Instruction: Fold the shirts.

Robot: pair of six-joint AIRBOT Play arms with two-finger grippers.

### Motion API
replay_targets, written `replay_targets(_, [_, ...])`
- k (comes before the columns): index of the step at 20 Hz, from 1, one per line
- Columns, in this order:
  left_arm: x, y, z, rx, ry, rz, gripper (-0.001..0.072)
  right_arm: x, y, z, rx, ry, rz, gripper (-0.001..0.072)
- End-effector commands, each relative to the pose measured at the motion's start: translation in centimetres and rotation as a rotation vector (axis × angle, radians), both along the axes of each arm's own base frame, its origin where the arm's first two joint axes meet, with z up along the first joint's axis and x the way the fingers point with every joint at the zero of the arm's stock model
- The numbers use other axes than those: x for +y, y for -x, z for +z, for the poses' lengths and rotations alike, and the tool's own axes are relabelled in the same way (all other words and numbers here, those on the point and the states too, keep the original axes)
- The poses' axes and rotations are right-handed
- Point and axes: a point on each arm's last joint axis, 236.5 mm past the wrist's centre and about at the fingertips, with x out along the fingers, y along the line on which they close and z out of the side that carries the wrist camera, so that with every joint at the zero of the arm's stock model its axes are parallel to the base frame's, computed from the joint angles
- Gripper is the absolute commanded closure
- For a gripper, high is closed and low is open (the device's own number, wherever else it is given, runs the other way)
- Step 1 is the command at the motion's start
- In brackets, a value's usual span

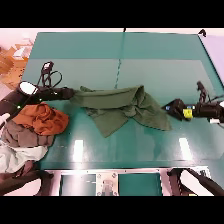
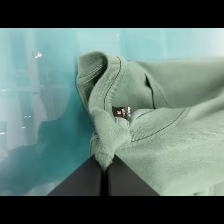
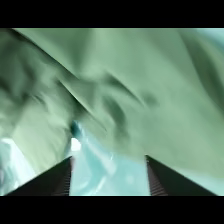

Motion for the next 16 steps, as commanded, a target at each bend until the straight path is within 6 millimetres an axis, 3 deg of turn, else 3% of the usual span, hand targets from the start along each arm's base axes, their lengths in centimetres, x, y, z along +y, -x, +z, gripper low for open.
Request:
replay_targets(1, [0.3,-0.1,-0.1,-0.008,-0.022,-0.006,0.0683,0.3,5.4,-3.8,0.218,-0.026,-0.083,0.0176])
replay_targets(6, [0.3,-0.1,-0.1,-0.006,-0.025,-0.008,0.0683,-3.1,8.5,-7.1,0.369,0.137,-0.159,0.0176])
replay_targets(10, [0.3,-0.1,-0.1,-0.007,-0.024,-0.008,0.0683,-4.7,5.2,-7.8,0.278,0.154,-0.270,0.0176])
replay_targets(15, [0.3,-0.1,-0.1,-0.007,-0.025,-0.009,0.0683,-3.3,2.7,-10.1,0.256,0.068,-0.279,0.0177])
replay_targets(16, [0.3,-0.1,-0.1,-0.007,-0.025,-0.008,0.0683,-3.3,1.9,-10.3,0.235,0.058,-0.289,0.0246])
